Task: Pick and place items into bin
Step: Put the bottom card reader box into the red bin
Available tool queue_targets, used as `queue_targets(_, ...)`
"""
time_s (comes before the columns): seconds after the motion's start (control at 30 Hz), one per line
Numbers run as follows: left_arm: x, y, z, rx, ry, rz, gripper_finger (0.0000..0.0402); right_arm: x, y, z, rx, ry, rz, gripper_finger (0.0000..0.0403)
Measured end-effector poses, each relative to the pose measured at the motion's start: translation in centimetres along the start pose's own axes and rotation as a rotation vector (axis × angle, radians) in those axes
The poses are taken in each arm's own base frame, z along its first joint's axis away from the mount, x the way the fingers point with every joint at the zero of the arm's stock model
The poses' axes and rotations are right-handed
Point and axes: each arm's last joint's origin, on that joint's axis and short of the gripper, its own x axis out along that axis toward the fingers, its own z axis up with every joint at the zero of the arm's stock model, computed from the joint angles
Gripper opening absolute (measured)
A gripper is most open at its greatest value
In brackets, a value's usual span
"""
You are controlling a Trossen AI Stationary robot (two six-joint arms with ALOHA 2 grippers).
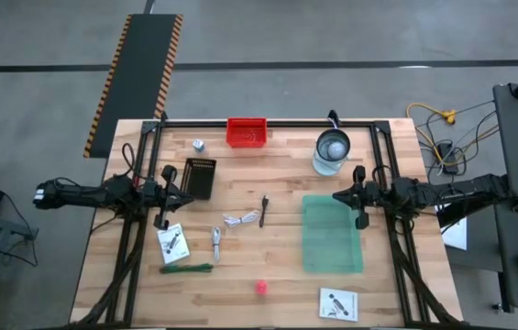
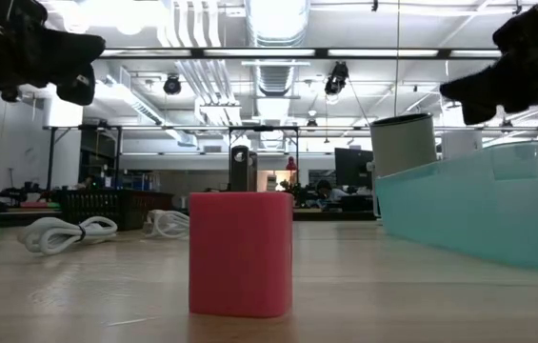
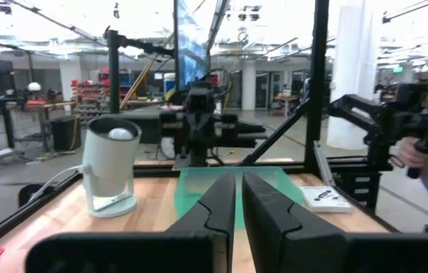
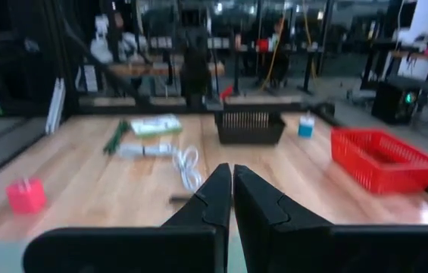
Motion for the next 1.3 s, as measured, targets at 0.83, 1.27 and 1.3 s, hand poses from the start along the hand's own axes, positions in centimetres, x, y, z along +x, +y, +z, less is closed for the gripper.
queue_targets(0.83,2.0,0.3,2.4,0.069,-0.12,0.12,0.0011,1.8,0.8,4.9,-0.167,-0.21,0.124,0.0009)
queue_targets(1.27,2.6,0.3,2.1,0.065,-0.117,0.131,0.0011,5.2,1.7,6.7,-0.19,-0.076,0.214,0.0009)
queue_targets(1.3,2.6,0.3,2.1,0.065,-0.115,0.131,0.0011,5.5,1.7,6.7,-0.191,-0.06,0.213,0.0009)
